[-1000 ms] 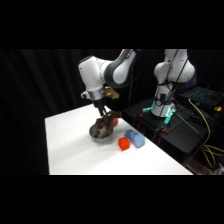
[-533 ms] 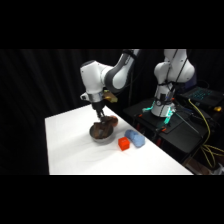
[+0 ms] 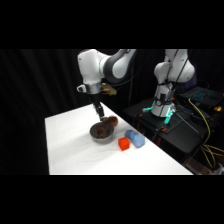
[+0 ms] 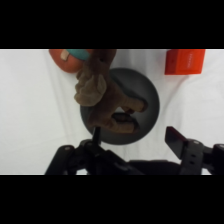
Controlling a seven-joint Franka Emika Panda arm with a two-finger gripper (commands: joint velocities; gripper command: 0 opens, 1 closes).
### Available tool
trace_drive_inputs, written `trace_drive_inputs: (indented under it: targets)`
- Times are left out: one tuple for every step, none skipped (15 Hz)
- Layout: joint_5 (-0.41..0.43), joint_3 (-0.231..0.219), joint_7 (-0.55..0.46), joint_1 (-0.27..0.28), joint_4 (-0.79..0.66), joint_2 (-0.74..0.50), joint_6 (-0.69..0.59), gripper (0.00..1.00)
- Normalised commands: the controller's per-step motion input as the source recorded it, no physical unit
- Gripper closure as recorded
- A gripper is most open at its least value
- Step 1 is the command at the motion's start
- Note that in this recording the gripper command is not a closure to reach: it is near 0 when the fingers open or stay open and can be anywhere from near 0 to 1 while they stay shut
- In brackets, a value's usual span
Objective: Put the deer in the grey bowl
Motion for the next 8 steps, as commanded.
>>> trace_drive_inputs:
  targets:
    - [-0.095, 0.019, -0.01, 0.04, 0.25, -0.41, -0.6, 0.0]
    - [-0.074, 0.029, -0.02, 0.038, 0.29, -0.37, -0.62, 0.0]
    - [-0.068, 0.032, -0.01, 0.035, 0.32, -0.34, -0.58, 0.0]
    - [-0.099, 0.031, 0.04, 0.038, 0.36, -0.29, -0.58, 0.0]
    - [-0.128, 0.029, 0.06, 0.034, 0.35, -0.25, -0.51, 0.0]
    - [-0.139, 0.029, 0.09, 0.029, 0.33, -0.23, -0.47, 0.0]
    - [-0.122, 0.035, 0.09, 0.029, 0.32, -0.18, -0.38, 0.0]
    - [-0.104, 0.034, 0.06, 0.025, 0.29, -0.15, -0.32, 0.0]
